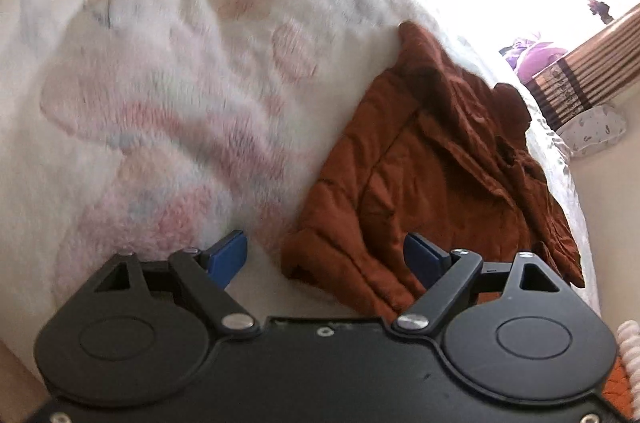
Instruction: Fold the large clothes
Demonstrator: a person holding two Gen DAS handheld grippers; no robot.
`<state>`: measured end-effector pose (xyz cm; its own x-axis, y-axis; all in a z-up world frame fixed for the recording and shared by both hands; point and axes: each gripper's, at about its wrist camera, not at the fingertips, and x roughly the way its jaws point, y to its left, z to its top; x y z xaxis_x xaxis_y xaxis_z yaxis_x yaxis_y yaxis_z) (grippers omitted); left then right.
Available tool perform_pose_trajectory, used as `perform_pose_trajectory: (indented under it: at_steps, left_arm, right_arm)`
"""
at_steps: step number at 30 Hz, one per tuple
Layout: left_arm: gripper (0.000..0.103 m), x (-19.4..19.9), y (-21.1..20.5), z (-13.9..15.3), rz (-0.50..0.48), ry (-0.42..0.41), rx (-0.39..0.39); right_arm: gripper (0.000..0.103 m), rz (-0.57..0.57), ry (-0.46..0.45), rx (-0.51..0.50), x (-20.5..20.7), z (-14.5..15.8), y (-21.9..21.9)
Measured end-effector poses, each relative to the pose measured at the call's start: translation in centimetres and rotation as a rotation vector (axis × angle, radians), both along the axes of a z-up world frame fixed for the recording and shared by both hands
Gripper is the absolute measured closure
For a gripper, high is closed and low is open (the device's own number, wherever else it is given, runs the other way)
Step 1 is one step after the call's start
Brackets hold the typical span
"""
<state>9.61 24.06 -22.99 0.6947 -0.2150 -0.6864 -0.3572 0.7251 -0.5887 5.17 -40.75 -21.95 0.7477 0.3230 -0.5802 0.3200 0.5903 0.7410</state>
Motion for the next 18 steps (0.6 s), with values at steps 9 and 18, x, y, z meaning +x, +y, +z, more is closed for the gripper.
perform_pose_trajectory:
  at_steps: [9, 18]
  left_arm:
    - [0.013, 1.4, -0.3, -1.5, 0.005, -0.011, -0.192]
    - [0.052, 1.7, -0.9, -1.8, 0.053, 0.028, -0.149]
  right_arm:
    - [0.043, -0.009, -0.001, -0.013, -0.5, -0.3, 0.8]
    - [0.045, -0.017, 0.018, 0.005, 0.2, -0.6, 0.7]
